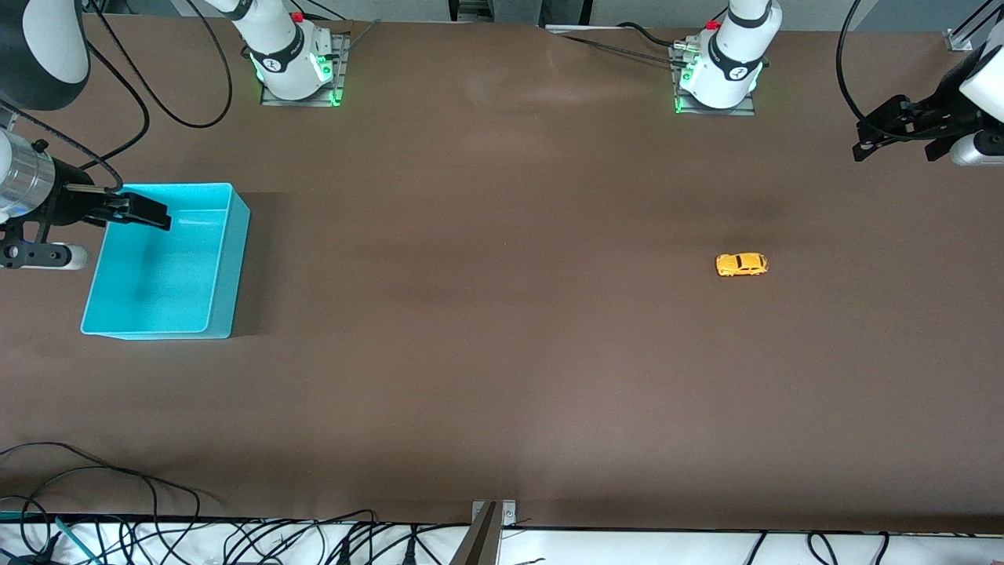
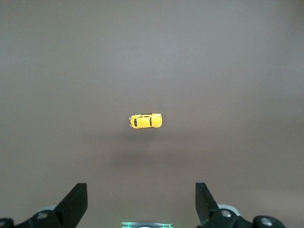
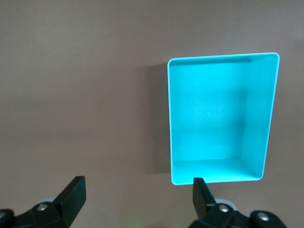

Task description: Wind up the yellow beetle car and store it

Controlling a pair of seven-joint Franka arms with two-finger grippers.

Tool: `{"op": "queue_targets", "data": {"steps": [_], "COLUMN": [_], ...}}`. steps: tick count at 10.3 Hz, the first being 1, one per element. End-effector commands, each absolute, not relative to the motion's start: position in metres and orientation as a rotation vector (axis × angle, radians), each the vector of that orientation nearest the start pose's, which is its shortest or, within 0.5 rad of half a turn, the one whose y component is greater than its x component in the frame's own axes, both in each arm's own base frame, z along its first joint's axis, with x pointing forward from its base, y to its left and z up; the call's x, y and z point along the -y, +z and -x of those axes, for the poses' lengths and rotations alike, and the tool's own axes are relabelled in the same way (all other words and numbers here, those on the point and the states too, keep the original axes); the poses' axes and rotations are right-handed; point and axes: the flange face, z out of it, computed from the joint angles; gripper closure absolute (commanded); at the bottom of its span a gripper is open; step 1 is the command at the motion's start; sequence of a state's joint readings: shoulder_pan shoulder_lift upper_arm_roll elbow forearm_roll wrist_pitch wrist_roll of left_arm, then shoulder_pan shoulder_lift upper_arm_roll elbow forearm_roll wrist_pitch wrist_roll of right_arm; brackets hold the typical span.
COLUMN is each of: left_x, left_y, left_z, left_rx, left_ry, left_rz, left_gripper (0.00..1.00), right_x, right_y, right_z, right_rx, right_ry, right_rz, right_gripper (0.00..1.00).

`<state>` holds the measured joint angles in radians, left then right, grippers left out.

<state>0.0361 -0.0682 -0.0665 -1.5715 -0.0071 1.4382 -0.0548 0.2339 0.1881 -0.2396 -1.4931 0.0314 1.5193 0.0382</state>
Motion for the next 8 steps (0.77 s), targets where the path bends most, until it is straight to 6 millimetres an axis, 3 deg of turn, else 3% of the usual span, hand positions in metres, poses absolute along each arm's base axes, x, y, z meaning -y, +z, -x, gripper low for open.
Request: {"op": "queue_targets", "data": {"steps": [1, 8], "left_x": [0.0189, 0.0181], "left_y": [0.6565, 0.6558], "left_z": [-0.5215, -0.5216], "left_rx": [0.047, 0.037], "left_ry": [0.105, 0.108], "left_rz": [3.154, 3.154], "left_gripper": [0.00, 0.00], "right_x": [-0.0131, -0.0150], "right_y": [0.5565, 0.5547], "right_z": [-0.5952, -0.5953], "right_rx": [-0.092, -0.087], "right_ry": [0.254, 0.262], "right_rz": [3.132, 3.130], "right_gripper": [0.00, 0.00]}}
